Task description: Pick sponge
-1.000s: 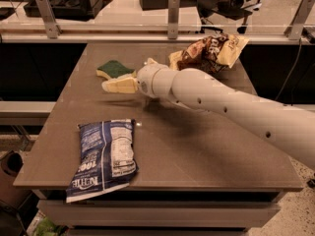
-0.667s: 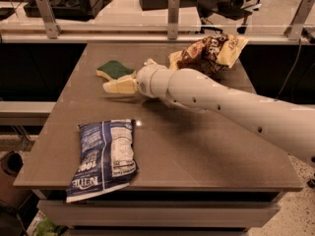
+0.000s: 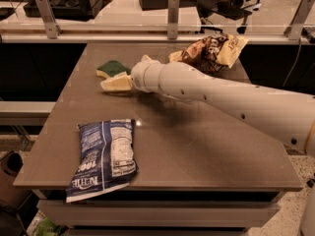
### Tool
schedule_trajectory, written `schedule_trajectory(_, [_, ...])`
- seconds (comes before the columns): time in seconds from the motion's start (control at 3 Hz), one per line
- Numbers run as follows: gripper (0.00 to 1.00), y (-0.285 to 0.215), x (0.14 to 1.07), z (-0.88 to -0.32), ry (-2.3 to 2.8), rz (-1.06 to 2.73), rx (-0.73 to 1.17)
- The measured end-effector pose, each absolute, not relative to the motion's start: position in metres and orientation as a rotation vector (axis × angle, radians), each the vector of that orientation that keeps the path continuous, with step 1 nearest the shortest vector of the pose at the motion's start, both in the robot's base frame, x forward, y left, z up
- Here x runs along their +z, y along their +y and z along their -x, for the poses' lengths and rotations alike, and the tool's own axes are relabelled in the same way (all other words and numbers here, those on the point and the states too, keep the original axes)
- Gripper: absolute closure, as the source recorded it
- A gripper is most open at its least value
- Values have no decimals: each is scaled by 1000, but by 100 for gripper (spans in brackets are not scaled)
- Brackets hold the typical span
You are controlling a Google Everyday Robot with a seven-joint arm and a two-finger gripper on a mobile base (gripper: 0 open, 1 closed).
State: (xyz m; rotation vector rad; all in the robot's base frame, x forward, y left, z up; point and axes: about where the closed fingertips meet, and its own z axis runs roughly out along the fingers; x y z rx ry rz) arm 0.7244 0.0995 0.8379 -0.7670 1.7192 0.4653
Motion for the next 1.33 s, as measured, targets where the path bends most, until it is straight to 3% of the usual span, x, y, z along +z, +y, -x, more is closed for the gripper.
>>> schedule_trajectory(0.33, [0,110,838,-730,1711,800,462])
schedule_trajectory(0.67, [18,119,834,-731,1709,839,493])
schedule_trajectory(1.0, [20,124,829,-733,1713,870,533])
schedule_trajectory(1.33, [34,126,825,-733,1716,898,565])
